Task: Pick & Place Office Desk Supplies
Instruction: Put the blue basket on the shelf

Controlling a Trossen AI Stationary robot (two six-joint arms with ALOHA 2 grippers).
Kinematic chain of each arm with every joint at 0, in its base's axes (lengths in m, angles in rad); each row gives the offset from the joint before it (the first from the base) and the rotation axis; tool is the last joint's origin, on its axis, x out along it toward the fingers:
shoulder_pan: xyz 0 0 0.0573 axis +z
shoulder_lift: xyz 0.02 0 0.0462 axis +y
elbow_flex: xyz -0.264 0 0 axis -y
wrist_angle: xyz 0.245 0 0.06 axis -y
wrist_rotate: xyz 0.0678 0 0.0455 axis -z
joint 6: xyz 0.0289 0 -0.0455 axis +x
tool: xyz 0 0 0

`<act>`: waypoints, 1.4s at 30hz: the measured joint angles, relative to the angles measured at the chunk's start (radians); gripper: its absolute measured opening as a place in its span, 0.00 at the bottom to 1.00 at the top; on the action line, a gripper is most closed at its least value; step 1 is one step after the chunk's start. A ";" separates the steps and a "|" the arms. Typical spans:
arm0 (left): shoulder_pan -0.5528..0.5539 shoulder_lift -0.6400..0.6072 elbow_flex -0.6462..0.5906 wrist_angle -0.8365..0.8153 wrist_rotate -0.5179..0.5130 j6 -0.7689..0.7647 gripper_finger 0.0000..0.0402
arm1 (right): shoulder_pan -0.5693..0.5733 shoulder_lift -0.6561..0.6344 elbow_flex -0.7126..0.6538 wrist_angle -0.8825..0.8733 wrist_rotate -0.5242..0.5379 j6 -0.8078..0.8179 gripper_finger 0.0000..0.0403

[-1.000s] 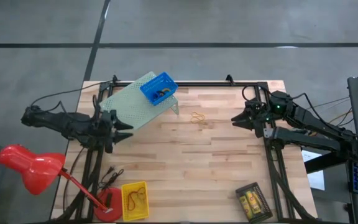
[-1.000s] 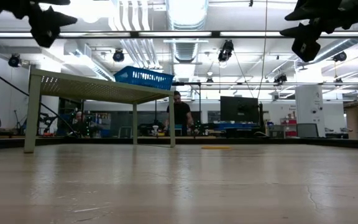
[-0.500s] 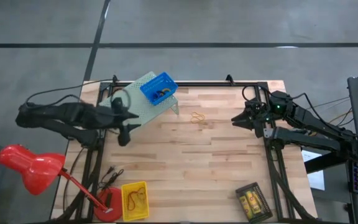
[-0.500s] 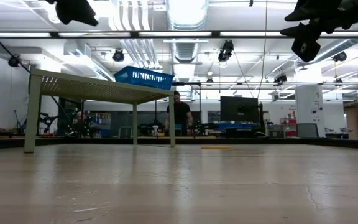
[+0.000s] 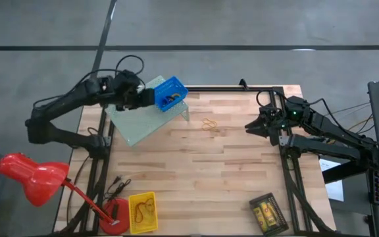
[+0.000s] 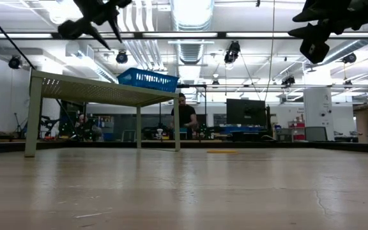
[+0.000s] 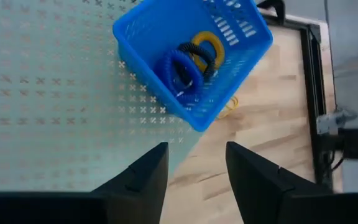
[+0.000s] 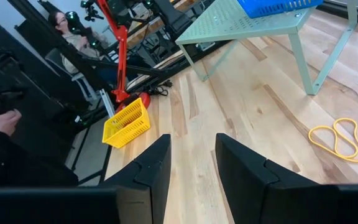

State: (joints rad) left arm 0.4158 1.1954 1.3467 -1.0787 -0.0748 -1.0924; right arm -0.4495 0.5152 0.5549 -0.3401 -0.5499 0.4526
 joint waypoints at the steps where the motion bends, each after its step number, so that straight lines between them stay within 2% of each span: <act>1: 0.011 0.015 0.007 0.003 0.003 -0.017 0.40 | 0.000 0.000 0.000 0.000 0.000 0.000 0.31; 8: 0.019 0.133 0.110 -0.049 -0.001 -0.141 0.35 | 0.000 0.000 0.000 0.000 0.000 0.000 0.32; 13: 0.022 0.223 0.193 -0.177 0.005 -0.226 0.37 | 0.000 0.000 0.000 0.000 0.000 0.000 0.33; 17: 0.040 0.280 0.228 -0.198 0.005 -0.263 0.40 | 0.000 0.000 0.000 0.000 0.000 0.000 0.31; 23: 0.046 0.333 0.243 -0.228 0.009 -0.441 0.40 | 0.000 0.000 0.000 0.000 0.000 0.000 0.30; 33: 0.088 0.344 0.236 -0.220 -0.009 -0.490 0.40 | 0.000 0.000 0.000 0.000 0.000 0.000 0.32; 42: 0.108 0.400 0.235 -0.214 -0.010 -0.476 0.35 | 0.000 0.000 0.000 0.000 0.000 0.000 0.32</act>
State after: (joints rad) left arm 0.5235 1.5958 1.5814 -1.2932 -0.0853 -1.5684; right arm -0.4492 0.5149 0.5549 -0.3401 -0.5499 0.4529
